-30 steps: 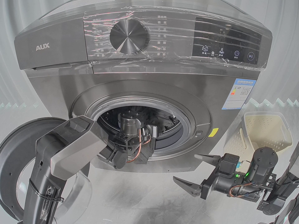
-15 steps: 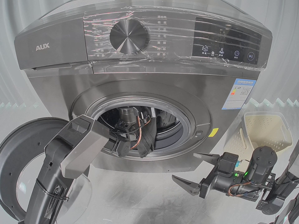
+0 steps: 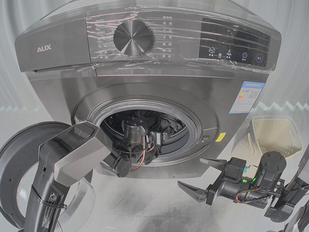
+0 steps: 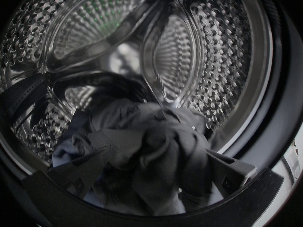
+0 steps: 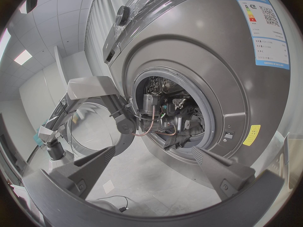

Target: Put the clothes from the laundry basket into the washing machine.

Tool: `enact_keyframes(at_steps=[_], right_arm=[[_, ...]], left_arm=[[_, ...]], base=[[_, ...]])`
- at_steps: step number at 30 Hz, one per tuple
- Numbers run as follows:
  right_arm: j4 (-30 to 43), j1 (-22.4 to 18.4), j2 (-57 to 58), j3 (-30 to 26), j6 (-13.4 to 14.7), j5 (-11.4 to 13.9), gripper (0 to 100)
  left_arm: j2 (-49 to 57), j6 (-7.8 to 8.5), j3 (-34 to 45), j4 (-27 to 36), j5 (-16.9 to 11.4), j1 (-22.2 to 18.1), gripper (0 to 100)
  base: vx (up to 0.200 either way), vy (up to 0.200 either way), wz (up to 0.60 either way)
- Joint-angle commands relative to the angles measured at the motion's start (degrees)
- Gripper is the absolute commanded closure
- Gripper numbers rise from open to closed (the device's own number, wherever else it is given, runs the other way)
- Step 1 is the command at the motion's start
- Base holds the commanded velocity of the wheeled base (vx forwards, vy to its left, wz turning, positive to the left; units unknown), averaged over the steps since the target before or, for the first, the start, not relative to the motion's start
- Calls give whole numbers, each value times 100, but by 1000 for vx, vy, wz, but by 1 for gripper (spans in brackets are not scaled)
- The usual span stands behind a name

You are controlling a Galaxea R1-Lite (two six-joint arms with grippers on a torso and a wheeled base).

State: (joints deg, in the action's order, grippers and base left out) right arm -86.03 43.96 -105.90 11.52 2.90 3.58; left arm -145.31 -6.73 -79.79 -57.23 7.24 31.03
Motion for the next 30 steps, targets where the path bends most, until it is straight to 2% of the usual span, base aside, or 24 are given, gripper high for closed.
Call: enact_keyframes(at_steps=[1,9,15,16,24,27,30], right_arm=[[7,16,-18,-9,0,-7,0],[-2,25,-89,-1,9,-7,0],[-2,25,-98,-1,9,-7,0],[-2,25,-98,-1,9,-7,0],[-10,7,-98,17,9,2,0],[-2,16,-98,17,9,2,0],[-10,16,-80,26,9,2,0]], left_arm=[[548,66,947,72,-109,141,0],[495,75,1352,28,-232,149,0],[240,190,1378,28,-232,149,0],[214,198,1378,37,-241,149,100],[108,181,1176,28,-250,149,100],[117,128,877,-25,-241,132,100],[20,93,192,-306,-162,53,100]], base=[[0,0,0],[0,0,0],[0,0,0],[0,0,0],[0,0,0],[0,0,0],[0,0,0]])
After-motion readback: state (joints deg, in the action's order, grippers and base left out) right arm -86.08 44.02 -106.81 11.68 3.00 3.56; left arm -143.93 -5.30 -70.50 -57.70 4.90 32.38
